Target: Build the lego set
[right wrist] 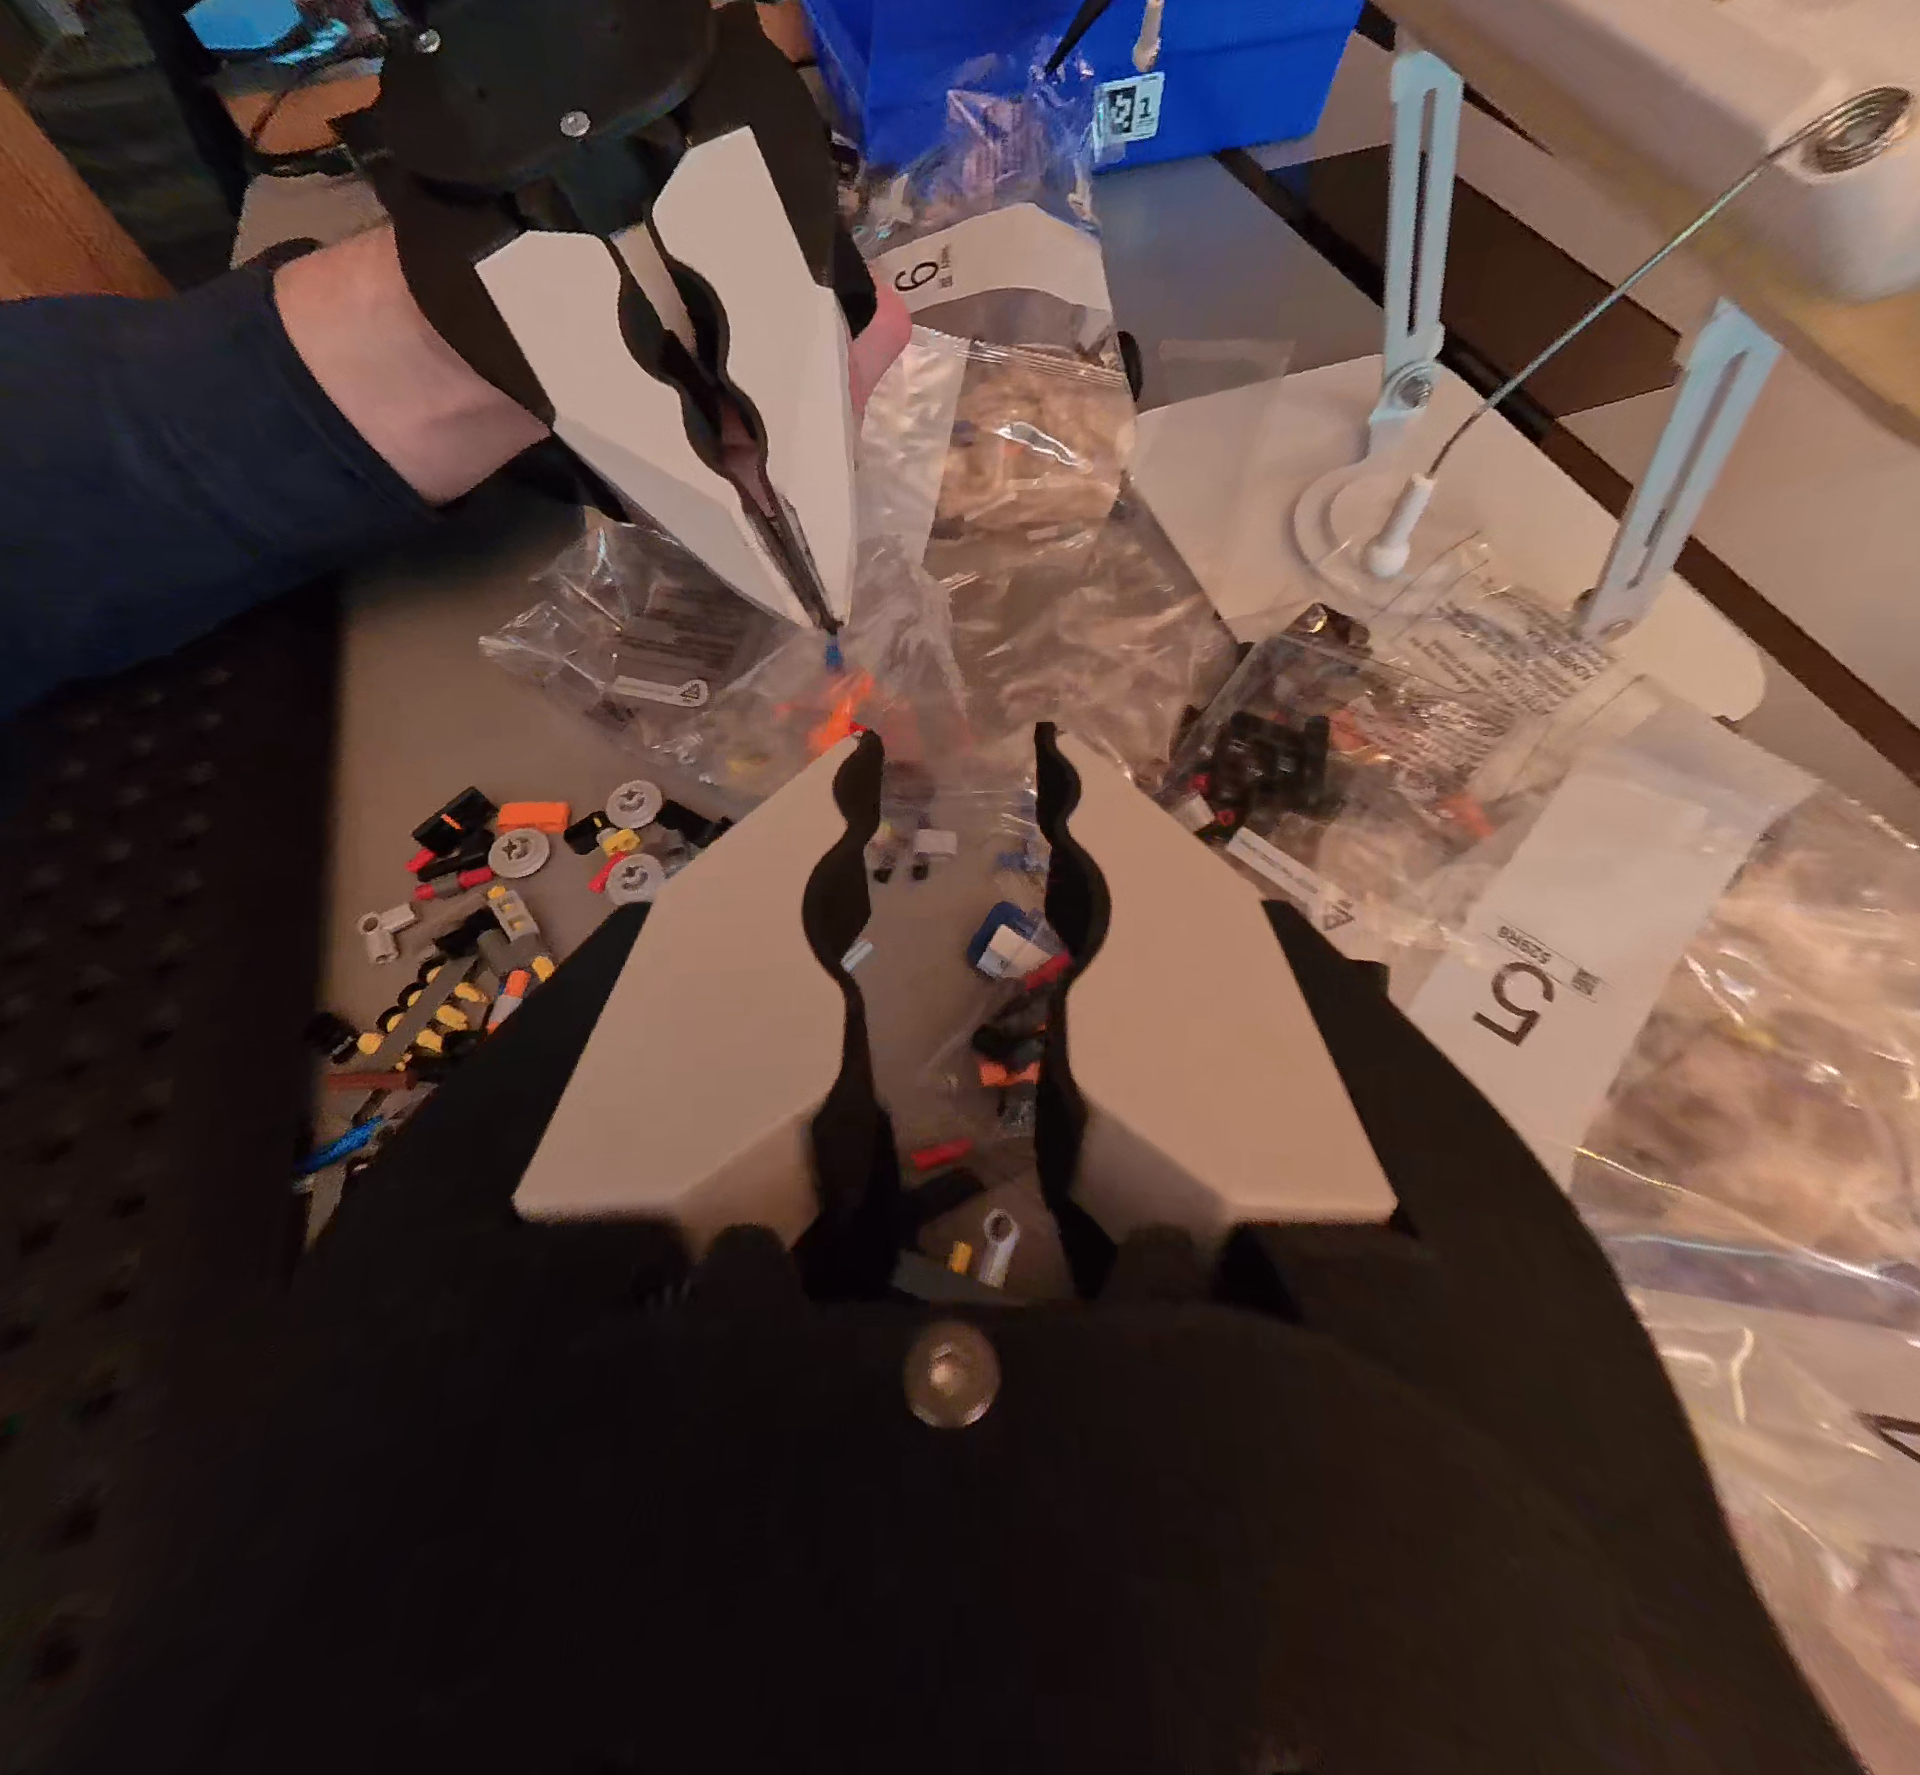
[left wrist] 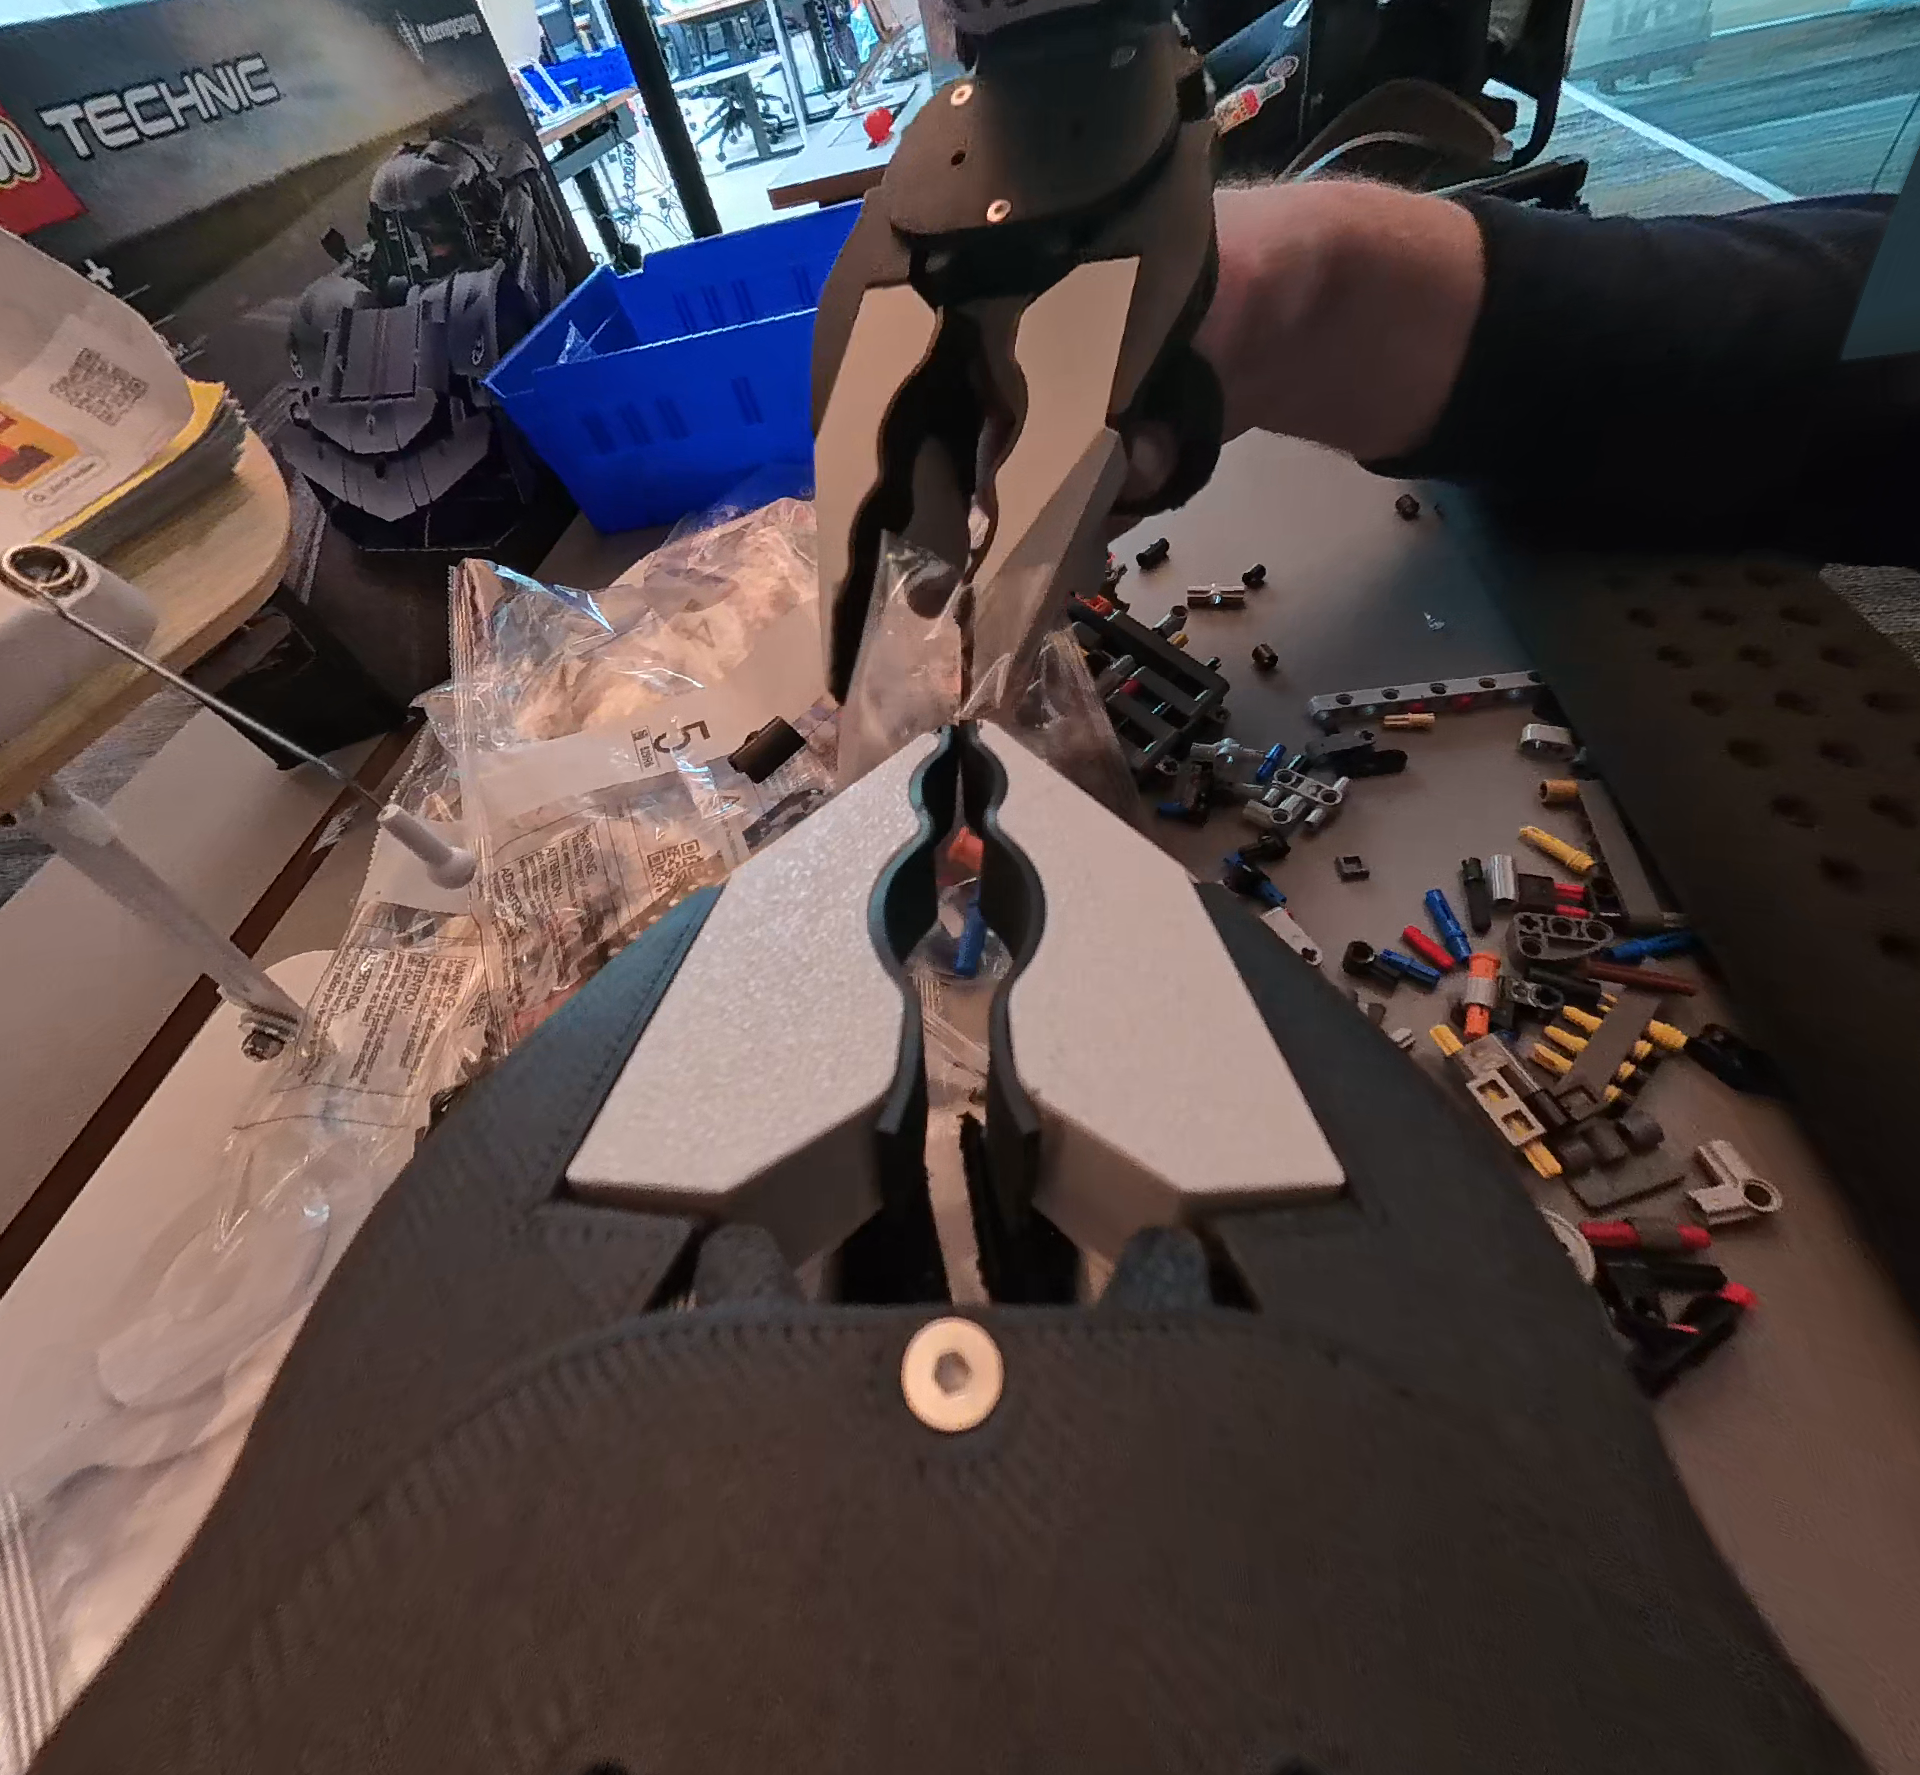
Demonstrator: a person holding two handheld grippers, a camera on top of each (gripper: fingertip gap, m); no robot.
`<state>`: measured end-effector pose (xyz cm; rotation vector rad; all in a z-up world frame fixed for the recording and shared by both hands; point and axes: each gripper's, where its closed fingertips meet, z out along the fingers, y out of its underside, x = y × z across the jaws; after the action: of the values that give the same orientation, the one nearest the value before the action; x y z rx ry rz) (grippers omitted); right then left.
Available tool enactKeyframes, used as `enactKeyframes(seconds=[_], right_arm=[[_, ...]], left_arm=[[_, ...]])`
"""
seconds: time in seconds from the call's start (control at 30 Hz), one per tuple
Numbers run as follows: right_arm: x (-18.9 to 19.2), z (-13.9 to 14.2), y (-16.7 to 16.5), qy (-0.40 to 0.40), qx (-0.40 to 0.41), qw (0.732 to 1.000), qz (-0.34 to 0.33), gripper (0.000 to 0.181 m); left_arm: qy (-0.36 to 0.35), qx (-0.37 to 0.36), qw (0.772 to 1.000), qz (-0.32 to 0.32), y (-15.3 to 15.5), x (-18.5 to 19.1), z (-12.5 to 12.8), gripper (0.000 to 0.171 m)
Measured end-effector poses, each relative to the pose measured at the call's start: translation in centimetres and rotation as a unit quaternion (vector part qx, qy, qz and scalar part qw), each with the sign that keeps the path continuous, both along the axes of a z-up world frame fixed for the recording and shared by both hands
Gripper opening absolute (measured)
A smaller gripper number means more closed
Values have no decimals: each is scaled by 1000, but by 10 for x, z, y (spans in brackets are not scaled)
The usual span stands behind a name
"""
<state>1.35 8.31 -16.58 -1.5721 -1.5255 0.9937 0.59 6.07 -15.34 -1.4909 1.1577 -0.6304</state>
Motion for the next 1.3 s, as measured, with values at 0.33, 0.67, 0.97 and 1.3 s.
enactKeyframes(seconds=[0.33, 0.67, 0.97, 1.3], right_arm=[[-2, 10, -6, 26, 10, 1000, 14, 0], [1, 12, -3, 6, 73, 997, 4, 0], [-5, -2, -19, -40, 134, 989, 39, 0], [-4, 9, -25, -14, 130, 990, 52, 0]], left_arm=[[-1, 0, 1000, -4, -2, 2, 1, 0], [3, -10, 1000, 4, 1, 0, -2, 7], [50, -39, 998, 13, 2, 2, -22, 44], [98, -64, 993, 11, 1, -1, -44, 24]])
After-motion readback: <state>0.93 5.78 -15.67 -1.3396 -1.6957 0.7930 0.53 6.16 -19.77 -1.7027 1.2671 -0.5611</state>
